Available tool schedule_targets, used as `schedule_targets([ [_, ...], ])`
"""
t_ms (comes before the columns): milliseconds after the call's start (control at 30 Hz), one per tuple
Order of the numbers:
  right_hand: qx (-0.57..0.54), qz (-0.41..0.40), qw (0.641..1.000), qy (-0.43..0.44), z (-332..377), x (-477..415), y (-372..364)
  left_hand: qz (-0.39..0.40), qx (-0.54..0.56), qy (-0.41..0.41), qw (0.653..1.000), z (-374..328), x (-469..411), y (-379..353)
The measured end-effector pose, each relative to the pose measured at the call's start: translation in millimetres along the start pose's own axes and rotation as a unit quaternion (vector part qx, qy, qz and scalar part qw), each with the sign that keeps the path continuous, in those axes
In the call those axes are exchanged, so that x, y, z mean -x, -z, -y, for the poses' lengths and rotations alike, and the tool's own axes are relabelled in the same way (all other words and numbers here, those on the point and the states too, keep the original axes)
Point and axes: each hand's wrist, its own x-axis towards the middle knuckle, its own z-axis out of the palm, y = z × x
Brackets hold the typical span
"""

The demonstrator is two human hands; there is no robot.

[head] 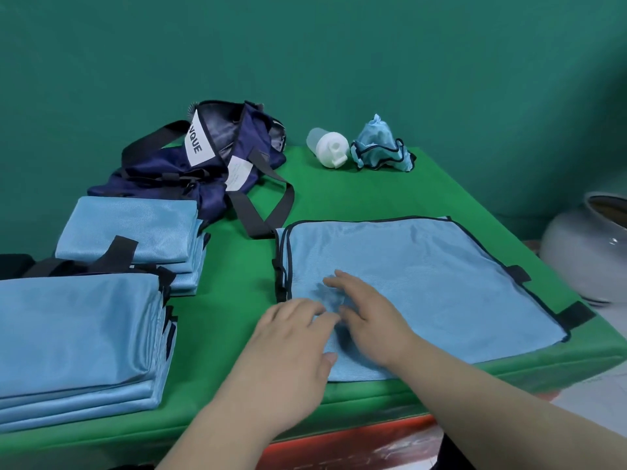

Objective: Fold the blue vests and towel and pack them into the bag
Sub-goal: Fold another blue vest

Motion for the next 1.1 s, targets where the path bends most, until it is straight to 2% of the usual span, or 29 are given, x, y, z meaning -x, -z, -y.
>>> schedule_targets([
  [100, -0.106, -0.054, 0.992, -0.04, 4.5, 3.6, 7.8, 0.052, -0.001, 0.01, 0.999, 1.5, -1.3, 1.6],
  [167, -0.117, -0.079, 0.989, -0.051, 8.1, 7.8, 15.4, 0.077, -0.002, 0.011, 0.997, 4.6, -0.7, 1.2],
  [300, -0.055, -0.075, 0.995, -0.045, 6.9, 27.1, 41.6, 0.102, -0.025, 0.024, 0.994, 0.6, 4.4, 2.4],
  [400, 0.032, -0.033, 0.998, -0.042, -6.8, 49.1, 76.8, 0.117, -0.037, 0.026, 0.992, -2.7, 9.9, 4.2],
  [500, 0.119, -0.007, 0.992, -0.036, -32.5, 77.0, 116.9, 0.134, -0.053, 0.043, 0.989, -6.4, 15.1, 8.0],
  [733, 0.232, 0.001, 0.972, -0.047, -92.0, 130.1, 190.3, 0.155, -0.033, 0.065, 0.985, -10.7, 17.2, 18.8],
  [967, 0.202, 0.033, 0.972, -0.111, -118.8, 134.3, 213.8, 0.188, 0.0, 0.065, 0.98, 4.2, 5.2, 27.4],
  [1100, 0.174, 0.012, 0.977, -0.125, -129.1, 130.2, 220.8, 0.17, -0.049, 0.056, 0.983, 14.8, 0.1, 25.9],
])
